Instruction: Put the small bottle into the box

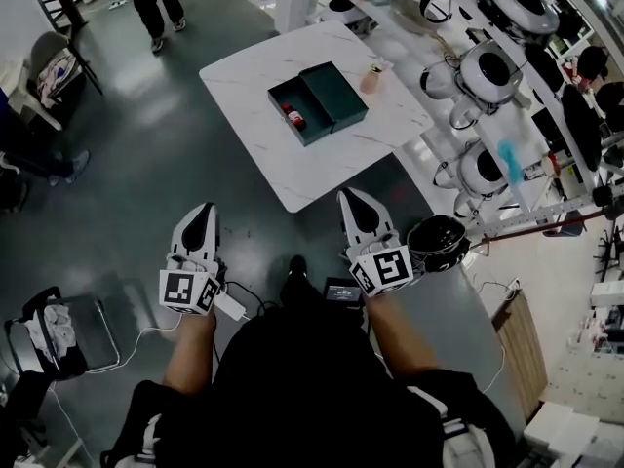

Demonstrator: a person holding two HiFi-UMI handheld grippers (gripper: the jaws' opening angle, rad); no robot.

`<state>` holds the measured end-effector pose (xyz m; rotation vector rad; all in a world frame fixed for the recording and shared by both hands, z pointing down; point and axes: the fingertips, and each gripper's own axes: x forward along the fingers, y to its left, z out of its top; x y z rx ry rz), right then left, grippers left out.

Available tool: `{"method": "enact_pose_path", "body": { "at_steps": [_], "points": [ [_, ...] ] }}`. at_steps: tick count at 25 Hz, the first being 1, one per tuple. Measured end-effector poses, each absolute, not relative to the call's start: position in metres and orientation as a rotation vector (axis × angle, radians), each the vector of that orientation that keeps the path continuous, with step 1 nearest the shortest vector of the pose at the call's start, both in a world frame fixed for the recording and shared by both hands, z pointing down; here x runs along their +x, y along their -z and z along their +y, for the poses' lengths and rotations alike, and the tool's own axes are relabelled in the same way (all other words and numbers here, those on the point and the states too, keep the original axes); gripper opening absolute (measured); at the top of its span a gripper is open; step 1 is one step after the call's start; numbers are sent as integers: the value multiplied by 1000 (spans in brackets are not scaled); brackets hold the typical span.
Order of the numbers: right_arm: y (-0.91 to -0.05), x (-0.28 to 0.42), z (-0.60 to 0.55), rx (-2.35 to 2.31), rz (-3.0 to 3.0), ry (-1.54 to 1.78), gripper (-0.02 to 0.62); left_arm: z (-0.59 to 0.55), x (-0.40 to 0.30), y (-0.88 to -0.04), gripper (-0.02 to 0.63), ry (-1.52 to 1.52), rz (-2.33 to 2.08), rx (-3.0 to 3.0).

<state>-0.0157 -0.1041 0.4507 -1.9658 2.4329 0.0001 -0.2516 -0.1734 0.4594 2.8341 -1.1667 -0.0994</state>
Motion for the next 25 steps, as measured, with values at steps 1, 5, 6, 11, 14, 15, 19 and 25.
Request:
{"method": "enact_pose_path", "body": {
  "at_steps": [1, 5, 6, 11, 14, 15, 19, 25],
  "points": [
    [-451, -21, -95, -1971, 2436, -1, 31, -165, -255, -460, 15, 92, -1164, 2840],
    [-453, -36, -60, -1997, 2425, 46, 31, -133, -263, -471, 15, 71, -1134, 2824],
    [-453, -39, -52, -2002, 2422, 55, 31, -125, -265, -474, 15, 72, -1126, 2816],
    [-455, -43, -21, -1990, 2460, 52, 31, -98, -264, -484, 15, 95, -1123, 2769],
    [-452, -40, -10, -1960, 2479, 34, 31, -82, -256, -482, 15, 86, -1130, 2782],
    [-451, -39, -8, -1947, 2480, 32, 31, -78, -253, -480, 15, 78, -1135, 2789],
    [-443, -32, 4, -1893, 2481, 20, 31, -58, -241, -467, 15, 69, -1178, 2802],
    [-444, -5, 41, -1826, 2517, 15, 31, -18, -218, -454, 15, 88, -1239, 2780]
  ]
}}
